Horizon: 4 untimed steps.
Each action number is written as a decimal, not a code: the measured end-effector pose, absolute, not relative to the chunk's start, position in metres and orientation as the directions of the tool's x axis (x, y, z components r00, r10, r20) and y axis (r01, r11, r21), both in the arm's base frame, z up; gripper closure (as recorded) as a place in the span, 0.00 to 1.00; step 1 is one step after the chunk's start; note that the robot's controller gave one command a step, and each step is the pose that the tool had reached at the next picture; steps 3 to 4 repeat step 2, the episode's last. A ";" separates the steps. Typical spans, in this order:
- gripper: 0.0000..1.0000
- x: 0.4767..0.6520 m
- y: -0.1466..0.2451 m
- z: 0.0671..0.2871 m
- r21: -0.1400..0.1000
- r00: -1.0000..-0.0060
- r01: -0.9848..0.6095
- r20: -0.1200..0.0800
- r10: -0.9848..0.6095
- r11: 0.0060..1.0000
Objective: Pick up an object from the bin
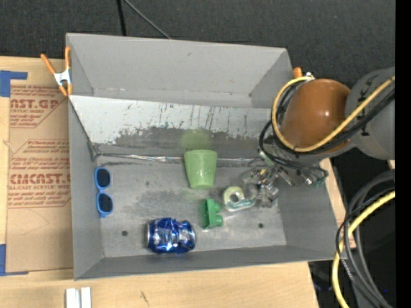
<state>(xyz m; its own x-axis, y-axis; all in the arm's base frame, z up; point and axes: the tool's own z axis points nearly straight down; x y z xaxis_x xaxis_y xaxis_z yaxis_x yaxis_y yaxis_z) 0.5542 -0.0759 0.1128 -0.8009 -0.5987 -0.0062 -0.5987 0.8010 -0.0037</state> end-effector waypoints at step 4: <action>1.00 0.572 -0.052 0.237 -0.009 -0.781 -0.625 -0.008 -0.625 0.781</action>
Offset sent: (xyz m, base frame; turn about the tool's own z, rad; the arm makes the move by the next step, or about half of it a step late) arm -0.0004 0.0542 0.0386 -0.0244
